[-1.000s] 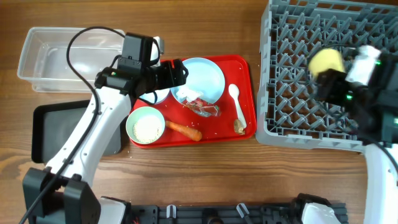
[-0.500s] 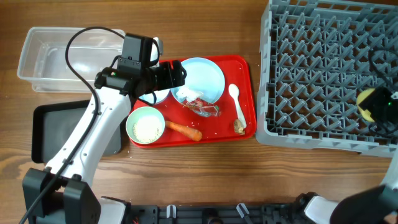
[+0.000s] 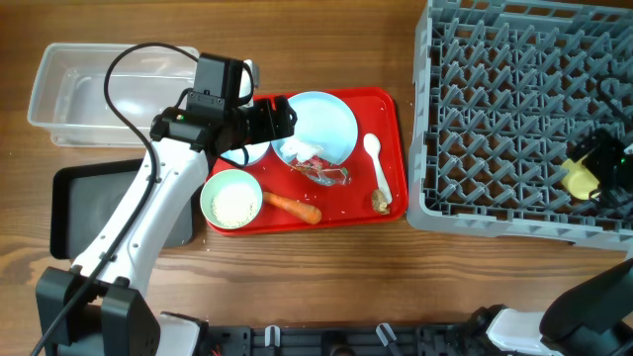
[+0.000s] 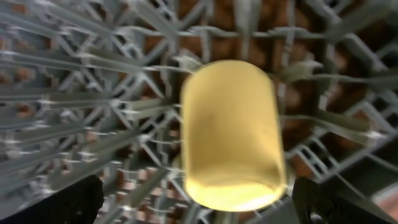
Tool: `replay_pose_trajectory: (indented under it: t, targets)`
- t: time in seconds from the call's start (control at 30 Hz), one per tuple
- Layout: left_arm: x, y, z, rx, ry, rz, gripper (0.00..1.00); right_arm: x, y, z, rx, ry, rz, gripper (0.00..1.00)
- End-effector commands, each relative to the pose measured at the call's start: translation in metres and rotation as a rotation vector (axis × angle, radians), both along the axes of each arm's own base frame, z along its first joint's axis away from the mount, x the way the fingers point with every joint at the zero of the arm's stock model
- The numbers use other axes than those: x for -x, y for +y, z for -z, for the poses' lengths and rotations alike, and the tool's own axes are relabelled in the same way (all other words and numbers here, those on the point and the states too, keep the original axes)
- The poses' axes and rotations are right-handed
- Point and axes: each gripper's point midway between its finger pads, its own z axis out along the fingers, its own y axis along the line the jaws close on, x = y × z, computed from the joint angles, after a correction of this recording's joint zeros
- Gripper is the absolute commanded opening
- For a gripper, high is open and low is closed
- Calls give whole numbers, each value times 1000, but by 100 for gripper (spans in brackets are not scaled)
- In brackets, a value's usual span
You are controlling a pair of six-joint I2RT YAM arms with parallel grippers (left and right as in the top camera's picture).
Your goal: Sort waste into correct bins and load items into the dishwasher rack
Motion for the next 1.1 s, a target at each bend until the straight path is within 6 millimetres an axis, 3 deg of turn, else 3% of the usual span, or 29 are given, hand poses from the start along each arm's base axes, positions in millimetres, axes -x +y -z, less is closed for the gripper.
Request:
replay_pose_trajectory:
  t: [0.0,0.13,0.23,0.33,0.43,0.5,0.8,0.87,1.07]
  targets:
    - [-1,3,-7,-17,-22,2,97,-23,12,-36,-55,-172,-28,100]
    - [-1,3,-7,-18,-22,2,99,-33,35,-72,-70,-309,-141,100]
    - [-1,3,-7,-18,-22,2,100,-21,46,-78,-49,-281,-166,98]
    - [-1,3,-7,-18,-22,2,100,7,42,-64,-36,-140,-64,84]
    - [-1,3,-7,-18,-22,2,100,22,49,-50,-71,-63,-49,63]
    - [-1,3,-7,-18,-22,2,100,22,59,-45,-113,-65,-81,63]
    - [-1,2,-5,-19,-18,4,98,-5,147,-45,-200,-119,-480,70]
    - [0,-1,-2,-21,-11,14,97,-11,170,-44,-177,-105,-569,73]
    - [8,-25,20,-51,36,74,96,-19,208,-40,-85,-67,-719,76]
